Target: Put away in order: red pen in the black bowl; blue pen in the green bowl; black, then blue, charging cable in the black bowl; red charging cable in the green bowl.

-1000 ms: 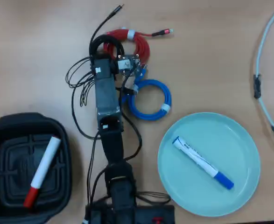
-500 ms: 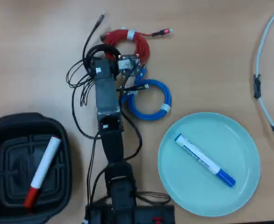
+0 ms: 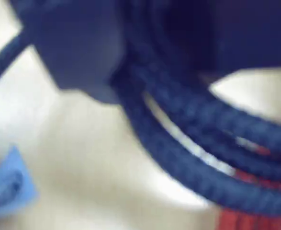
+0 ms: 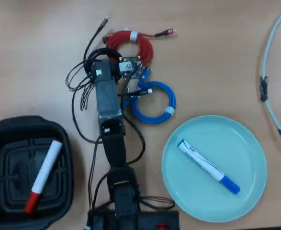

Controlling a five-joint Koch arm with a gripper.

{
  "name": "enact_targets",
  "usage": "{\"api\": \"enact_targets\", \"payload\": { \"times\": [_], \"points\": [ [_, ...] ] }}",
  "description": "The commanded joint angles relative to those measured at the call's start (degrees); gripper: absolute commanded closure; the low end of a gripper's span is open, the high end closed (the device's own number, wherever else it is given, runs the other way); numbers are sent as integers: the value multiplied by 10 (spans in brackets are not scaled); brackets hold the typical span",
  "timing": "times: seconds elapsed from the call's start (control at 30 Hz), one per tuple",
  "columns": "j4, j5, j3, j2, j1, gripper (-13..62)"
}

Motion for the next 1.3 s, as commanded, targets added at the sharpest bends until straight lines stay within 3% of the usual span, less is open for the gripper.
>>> {"api": "enact_targets", "payload": {
  "times": [0.0,0.3,0.63,1.27],
  "points": [
    [70,7,-54,85,-14,570],
    [100,6,-52,254,-76,570],
    [164,10,-47,362,-175,569],
    [173,12,69,549,-484,567]
  ]
}}
